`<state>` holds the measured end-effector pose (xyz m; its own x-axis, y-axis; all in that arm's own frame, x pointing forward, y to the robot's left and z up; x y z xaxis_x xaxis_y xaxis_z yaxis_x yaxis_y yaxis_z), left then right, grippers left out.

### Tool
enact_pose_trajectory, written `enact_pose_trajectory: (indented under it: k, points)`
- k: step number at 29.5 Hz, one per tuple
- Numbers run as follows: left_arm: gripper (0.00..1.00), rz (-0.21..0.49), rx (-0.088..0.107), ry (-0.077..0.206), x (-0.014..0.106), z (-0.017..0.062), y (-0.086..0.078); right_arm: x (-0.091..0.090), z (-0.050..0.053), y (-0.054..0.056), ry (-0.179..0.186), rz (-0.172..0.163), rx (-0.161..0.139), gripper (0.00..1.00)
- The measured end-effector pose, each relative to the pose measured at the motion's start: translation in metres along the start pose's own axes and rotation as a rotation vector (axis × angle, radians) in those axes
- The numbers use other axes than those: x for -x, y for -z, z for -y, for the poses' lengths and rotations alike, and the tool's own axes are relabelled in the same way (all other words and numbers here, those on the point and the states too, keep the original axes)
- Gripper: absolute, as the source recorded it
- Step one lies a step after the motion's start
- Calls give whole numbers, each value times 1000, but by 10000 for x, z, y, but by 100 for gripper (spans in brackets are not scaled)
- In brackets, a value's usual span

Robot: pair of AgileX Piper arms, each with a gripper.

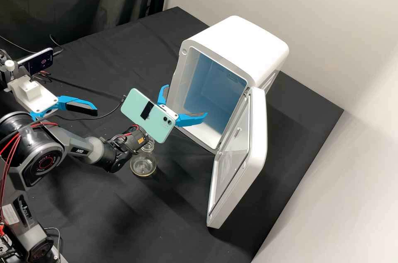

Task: Place the flask in the incubator

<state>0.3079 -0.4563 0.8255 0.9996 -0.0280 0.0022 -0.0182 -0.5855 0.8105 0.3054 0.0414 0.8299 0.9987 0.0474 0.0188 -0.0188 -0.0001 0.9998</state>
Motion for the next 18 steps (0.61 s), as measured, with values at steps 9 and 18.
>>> enact_pose_trajectory:
  k: [9, 18]
  points:
    - [100, 0, 0, 0, 0, 0, 0, 0, 0, 0, 0, 0, 0, 100]
    - [100, -4, -4, 60, 164, 137, 28, 0, 0, 0, 0, 0, 0, 100]
